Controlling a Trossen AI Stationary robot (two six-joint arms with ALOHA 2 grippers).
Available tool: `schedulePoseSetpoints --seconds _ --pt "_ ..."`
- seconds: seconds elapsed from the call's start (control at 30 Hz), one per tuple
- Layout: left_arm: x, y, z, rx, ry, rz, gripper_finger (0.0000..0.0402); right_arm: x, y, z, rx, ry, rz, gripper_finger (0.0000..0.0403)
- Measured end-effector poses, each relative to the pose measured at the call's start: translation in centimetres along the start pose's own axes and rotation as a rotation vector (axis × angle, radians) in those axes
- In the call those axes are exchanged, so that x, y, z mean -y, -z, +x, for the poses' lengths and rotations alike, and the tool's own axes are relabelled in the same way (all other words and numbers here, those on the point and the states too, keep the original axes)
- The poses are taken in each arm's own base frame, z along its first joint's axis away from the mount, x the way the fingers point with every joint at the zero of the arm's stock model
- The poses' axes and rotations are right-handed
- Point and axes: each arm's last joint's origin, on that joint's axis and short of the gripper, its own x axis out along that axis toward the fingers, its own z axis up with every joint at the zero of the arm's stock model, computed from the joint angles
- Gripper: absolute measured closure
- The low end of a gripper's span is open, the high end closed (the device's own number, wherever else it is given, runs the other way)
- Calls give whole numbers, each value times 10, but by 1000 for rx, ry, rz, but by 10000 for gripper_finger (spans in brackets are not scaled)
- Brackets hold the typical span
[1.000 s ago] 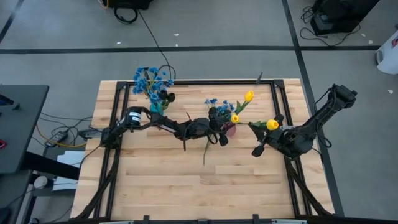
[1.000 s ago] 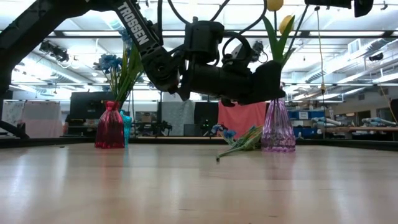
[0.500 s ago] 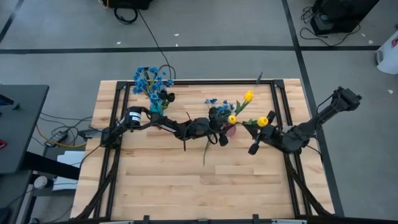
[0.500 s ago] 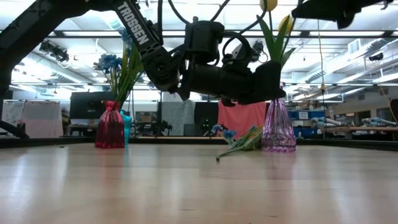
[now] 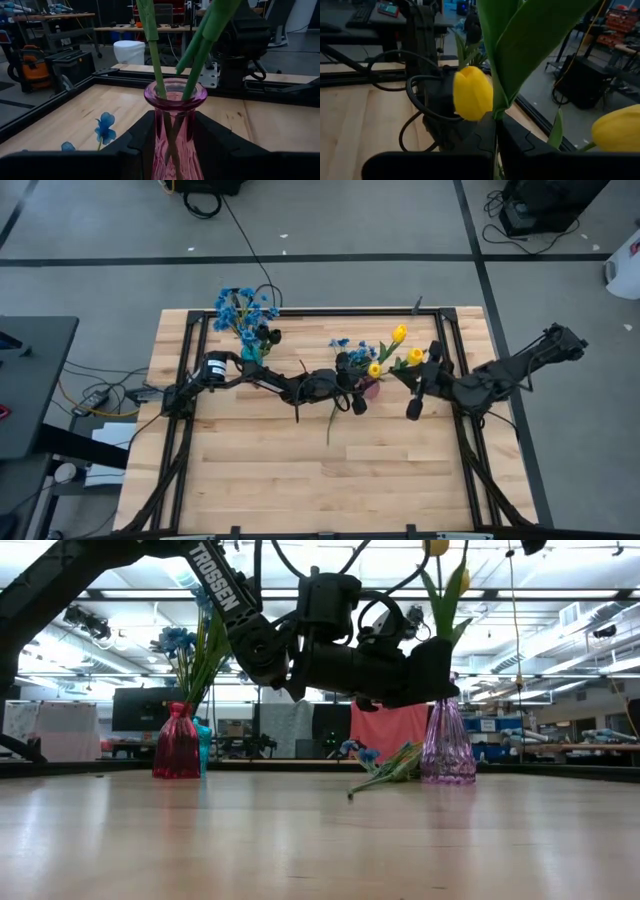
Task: Sort flowers into vase by color
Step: Put the yellow flower into the pink vase
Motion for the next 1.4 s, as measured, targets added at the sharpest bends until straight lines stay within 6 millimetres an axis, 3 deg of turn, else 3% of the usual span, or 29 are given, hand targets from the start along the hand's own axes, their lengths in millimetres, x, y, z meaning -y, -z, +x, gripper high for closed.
schedulePoseSetpoints --seconds 0.23,0.73,1.17,1.4 --pt "0 0 0 -5 -3 -14 279 9 3 -4 -54 -3 20 383" --pt "0 -1 0 8 1 -21 279 28 4 7 -104 -7 41 383" --pt "0 -2 0 33 7 -37 279 19 42 51 -183 -15 38 377" --pt "0 -6 -1 71 7 -63 279 17 61 65 -261 7 46 378"
